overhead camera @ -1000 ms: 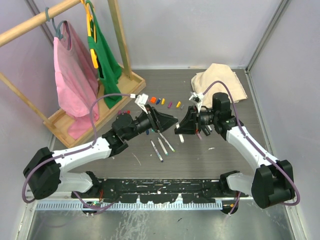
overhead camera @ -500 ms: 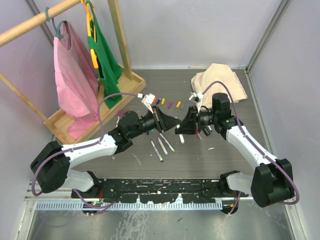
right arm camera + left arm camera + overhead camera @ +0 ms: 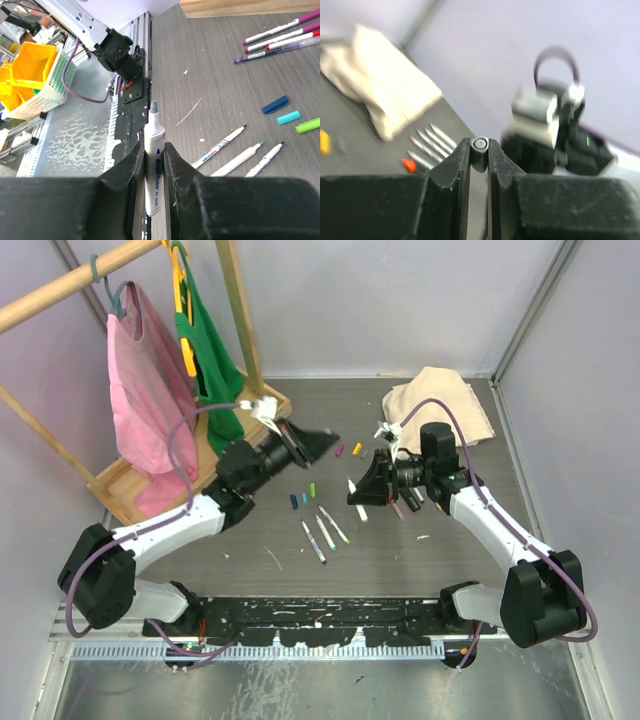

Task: Open the pen caps
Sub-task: Open the pen cap from the pen, then place the pen at the center of the board.

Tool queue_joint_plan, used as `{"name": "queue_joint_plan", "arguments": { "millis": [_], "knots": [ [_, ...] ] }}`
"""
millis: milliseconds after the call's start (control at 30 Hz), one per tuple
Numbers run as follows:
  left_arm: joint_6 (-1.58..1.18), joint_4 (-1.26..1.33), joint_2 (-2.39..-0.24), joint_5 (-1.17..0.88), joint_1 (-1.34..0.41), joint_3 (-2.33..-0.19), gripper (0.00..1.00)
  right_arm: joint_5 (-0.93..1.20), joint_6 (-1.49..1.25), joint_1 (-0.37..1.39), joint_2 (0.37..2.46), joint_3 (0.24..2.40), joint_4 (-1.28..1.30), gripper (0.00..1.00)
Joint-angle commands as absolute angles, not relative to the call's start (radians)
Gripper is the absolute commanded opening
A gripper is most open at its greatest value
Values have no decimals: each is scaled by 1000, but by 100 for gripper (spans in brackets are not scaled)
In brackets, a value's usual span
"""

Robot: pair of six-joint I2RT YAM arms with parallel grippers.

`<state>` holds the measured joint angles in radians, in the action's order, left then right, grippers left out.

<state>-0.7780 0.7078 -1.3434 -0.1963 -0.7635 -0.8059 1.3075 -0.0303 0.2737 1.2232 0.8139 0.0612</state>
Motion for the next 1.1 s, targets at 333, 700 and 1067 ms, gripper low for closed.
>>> {"name": "queue_joint_plan", "arguments": {
  "millis": [333,700,1067],
  "knots": [
    [-772,852,-1292,-76,-643,-863,0,1048,135,312,1261,888,250,1],
    [-873,800,-1293,-64,-624,-660,0,698,158,413,1414,926,283,2],
    [-888,638,-1220,-43,-622,-549,0,550,40,491,1583,935,217,10]
  ]
}}
